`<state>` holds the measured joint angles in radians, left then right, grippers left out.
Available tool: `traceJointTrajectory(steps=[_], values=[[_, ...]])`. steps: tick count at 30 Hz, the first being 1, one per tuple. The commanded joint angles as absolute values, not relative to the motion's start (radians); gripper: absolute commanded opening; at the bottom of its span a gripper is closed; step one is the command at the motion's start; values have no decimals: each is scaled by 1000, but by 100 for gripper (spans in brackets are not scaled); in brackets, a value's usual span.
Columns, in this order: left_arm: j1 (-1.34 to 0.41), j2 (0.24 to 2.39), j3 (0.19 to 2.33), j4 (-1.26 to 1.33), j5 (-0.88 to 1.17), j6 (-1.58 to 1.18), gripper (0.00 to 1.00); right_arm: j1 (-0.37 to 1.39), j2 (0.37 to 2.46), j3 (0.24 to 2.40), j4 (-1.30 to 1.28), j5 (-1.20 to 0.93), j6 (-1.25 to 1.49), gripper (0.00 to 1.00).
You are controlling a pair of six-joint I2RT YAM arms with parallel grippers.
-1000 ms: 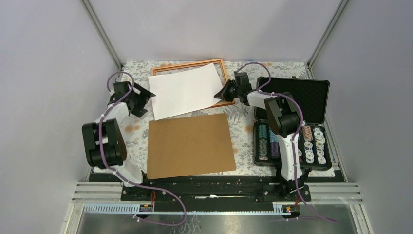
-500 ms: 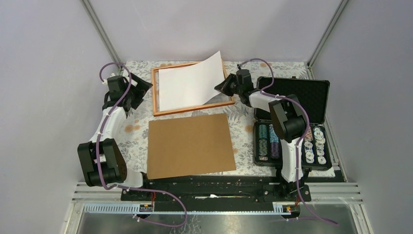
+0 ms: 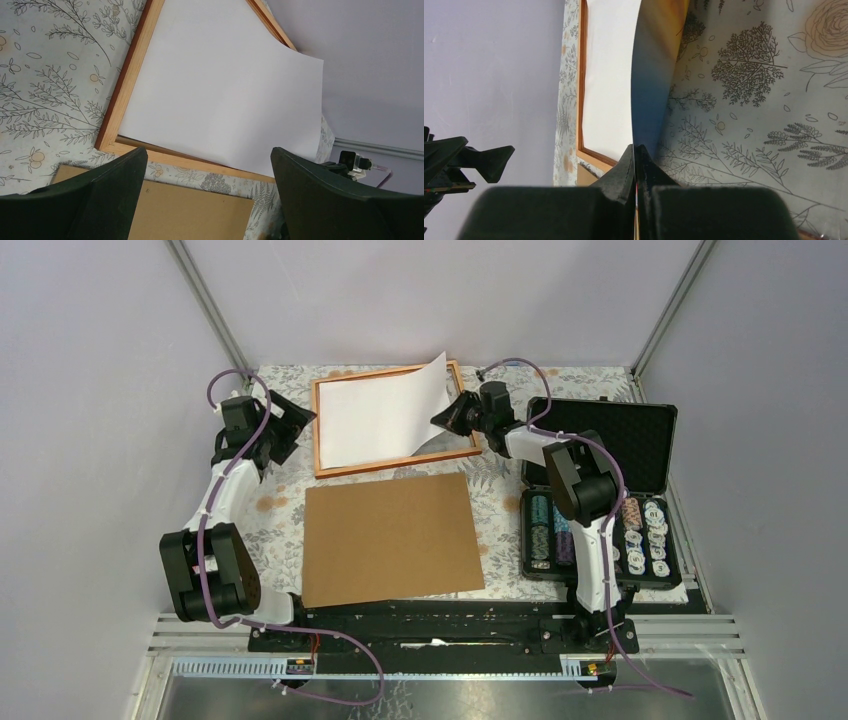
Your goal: Put the photo into the frame
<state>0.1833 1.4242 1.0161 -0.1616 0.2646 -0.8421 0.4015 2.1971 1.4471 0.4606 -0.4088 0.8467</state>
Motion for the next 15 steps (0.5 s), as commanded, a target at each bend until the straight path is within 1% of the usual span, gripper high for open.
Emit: traceJointTrajectory(steps=[1,4,7,12,15], values=[[184,1411,995,-103,288,-850,99,427,2234,1516,480,-455,813,0],[184,1411,995,-104,288,-848,99,430,2229,1526,465,-465,784,0],[184,1411,993,-102,290,-850,99,431,2251,1583,413,-534,748,0],[184,1414,991,-100,295,-852,99,431,2295,1635,379,-587,721,0],[184,1414,986,-95,296,-854,99,431,2317,1676,342,-620,694,2]])
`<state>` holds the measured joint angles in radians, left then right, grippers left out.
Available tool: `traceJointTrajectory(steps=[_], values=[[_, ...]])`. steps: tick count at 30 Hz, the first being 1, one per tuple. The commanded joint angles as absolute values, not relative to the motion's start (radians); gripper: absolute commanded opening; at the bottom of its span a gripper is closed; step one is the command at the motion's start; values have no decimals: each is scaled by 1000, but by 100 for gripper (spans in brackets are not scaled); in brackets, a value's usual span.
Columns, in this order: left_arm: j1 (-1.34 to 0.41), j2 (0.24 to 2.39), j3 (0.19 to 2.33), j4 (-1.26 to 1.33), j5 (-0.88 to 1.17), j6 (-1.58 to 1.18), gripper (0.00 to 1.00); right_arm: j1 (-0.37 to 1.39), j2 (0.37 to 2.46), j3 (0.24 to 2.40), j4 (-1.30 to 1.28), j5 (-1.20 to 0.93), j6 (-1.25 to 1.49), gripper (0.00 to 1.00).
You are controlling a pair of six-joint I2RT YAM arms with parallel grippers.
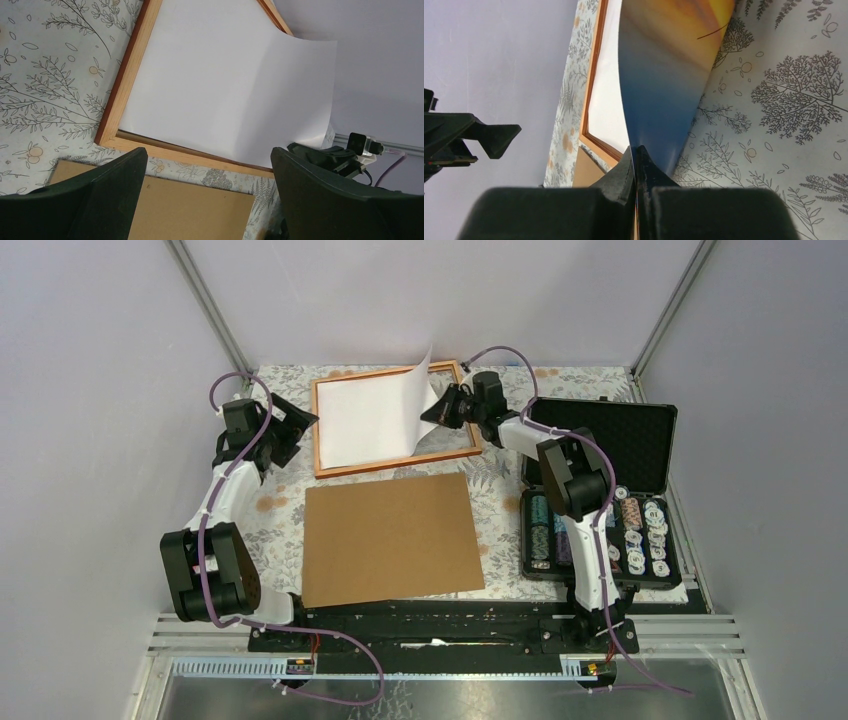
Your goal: Put the photo into the frame
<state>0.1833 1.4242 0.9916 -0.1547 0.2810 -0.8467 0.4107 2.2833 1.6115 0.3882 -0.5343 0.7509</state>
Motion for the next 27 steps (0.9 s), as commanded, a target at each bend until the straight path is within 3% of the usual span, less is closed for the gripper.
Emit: traceJointTrajectory(steps=[1,16,27], values=[[184,1415,986,-95,296,-854,99,431,2315,1675,338,-612,687,3],[172,1429,980,-85,305,-860,99,429,2302,1720,185,-434,555,16],[164,1439,973,-78,317,-867,98,423,2366,1775,232,-475,585,21]])
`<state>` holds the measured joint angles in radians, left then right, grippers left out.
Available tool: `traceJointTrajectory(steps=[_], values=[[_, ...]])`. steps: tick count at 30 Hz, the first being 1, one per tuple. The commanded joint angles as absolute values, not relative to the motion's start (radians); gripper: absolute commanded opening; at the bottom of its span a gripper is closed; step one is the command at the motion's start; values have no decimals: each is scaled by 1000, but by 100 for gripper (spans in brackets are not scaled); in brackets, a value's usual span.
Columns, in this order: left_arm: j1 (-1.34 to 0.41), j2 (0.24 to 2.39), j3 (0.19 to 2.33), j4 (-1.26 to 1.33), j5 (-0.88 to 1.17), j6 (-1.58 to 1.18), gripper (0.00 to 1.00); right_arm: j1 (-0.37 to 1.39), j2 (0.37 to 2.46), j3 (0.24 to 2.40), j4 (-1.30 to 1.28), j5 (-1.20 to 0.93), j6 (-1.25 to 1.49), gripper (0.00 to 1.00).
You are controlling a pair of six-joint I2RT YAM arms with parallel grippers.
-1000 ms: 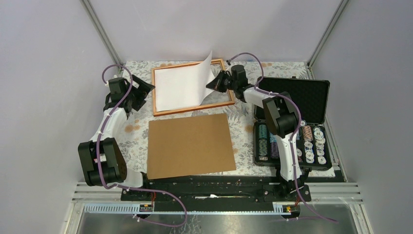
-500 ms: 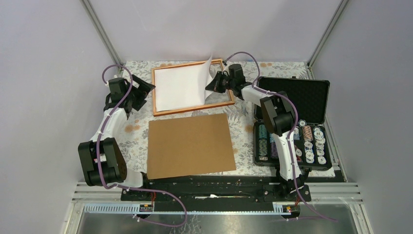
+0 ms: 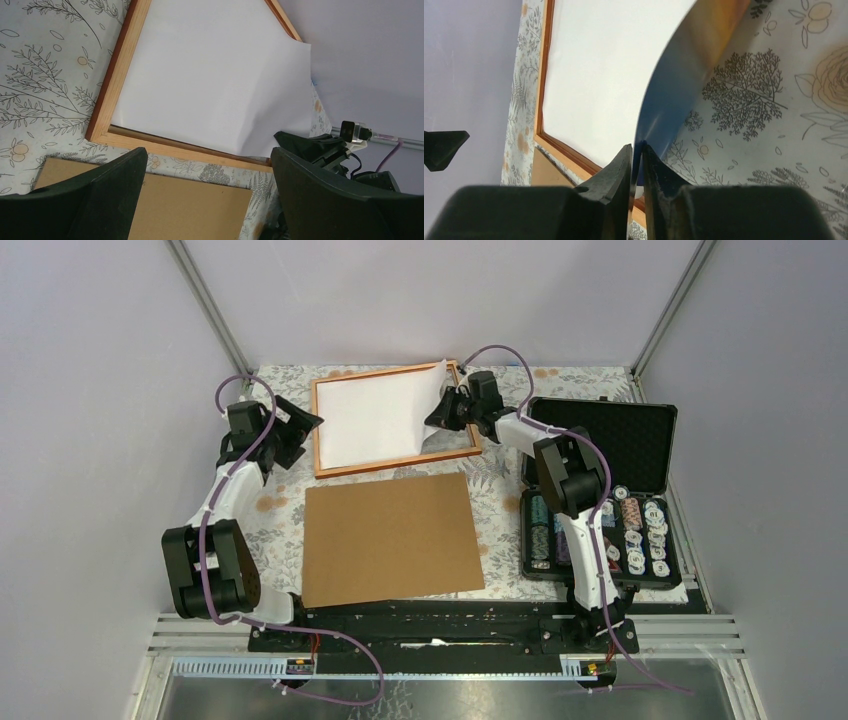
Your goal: Put the photo into the frame
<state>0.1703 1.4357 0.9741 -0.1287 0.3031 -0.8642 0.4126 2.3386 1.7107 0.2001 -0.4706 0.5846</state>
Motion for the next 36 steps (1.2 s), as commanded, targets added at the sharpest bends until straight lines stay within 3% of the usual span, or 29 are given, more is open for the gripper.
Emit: traceJointTrajectory(steps=[1,13,19,25,29,32,36], values=[[163,1438,973,-77,314,-866,99,423,2366,1778,227,-471,582,22],[163,1439,974,-78,318,-866,98,428,2299,1853,-93,-323,451,56],[163,1432,974,-79,318,-866,98,450,2271,1933,-296,-182,333,81],[163,1423,973,-77,315,-861,98,461,2242,2043,-590,169,245,93],[141,1406,977,-73,321,-849,99,462,2112,1956,-669,416,251,100],[90,1384,994,-81,308,-809,99,475,1984,1808,-622,330,257,100],[-30,1371,1075,-190,208,-703,99,488,1784,1517,-511,42,343,100]])
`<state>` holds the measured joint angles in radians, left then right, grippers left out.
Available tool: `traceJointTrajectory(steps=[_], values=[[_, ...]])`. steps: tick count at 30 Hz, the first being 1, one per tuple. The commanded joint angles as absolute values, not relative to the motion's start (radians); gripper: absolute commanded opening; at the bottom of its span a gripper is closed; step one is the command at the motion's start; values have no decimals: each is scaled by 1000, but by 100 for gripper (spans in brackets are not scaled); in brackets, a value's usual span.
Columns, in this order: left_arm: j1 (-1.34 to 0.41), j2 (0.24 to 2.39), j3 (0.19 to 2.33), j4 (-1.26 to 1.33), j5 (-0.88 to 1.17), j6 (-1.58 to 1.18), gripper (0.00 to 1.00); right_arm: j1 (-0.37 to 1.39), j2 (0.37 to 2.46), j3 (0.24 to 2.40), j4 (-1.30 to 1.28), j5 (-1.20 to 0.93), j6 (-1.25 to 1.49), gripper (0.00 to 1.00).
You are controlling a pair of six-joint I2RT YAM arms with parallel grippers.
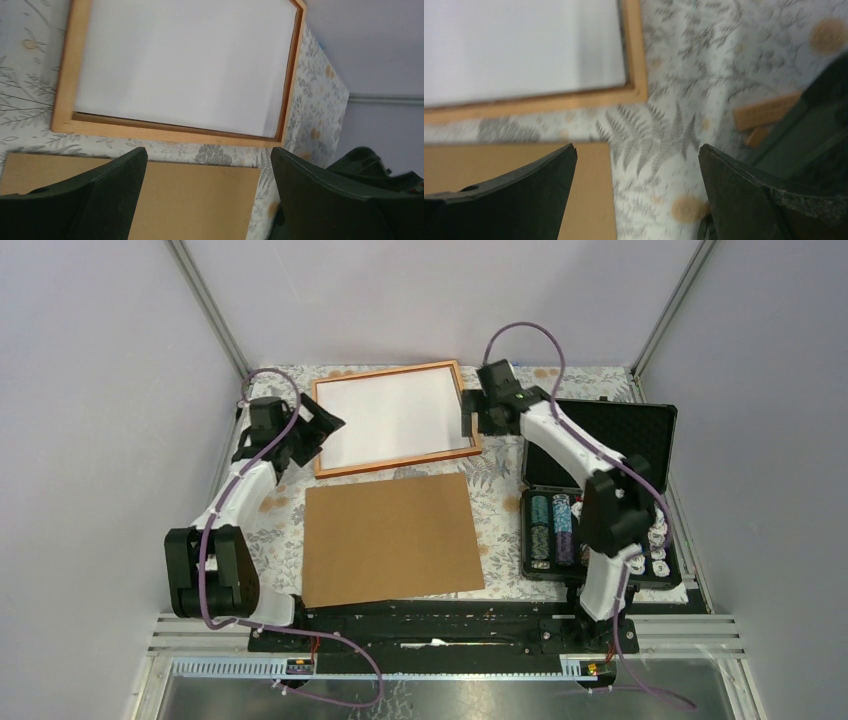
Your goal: Put the photo into the frame
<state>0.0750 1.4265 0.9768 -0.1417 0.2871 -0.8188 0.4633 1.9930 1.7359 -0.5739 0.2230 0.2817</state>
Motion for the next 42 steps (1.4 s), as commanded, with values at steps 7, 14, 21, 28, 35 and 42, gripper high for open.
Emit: traceJointTrajectory(steps=[7,14,21,28,35,42], values=[[-277,1273,1094,-380,20,-603,99,611,1488,1024,-280,-197,572,100],[-276,1025,861,-634,-272,-583,99,790,1394,840,-188,-140,731,100],[-110,948,774,-634,-123,-673,99,790,1372,736,-108,-31,815,100],[106,1028,707,-541,-77,-693,99,756,1395,694,-10,-18,814,100],[121,1122,655,-391,-115,-765,99,615,1472,680,93,-118,770,100],[131,1262,641,-292,-38,-823,98,540,1594,736,118,-180,712,99]])
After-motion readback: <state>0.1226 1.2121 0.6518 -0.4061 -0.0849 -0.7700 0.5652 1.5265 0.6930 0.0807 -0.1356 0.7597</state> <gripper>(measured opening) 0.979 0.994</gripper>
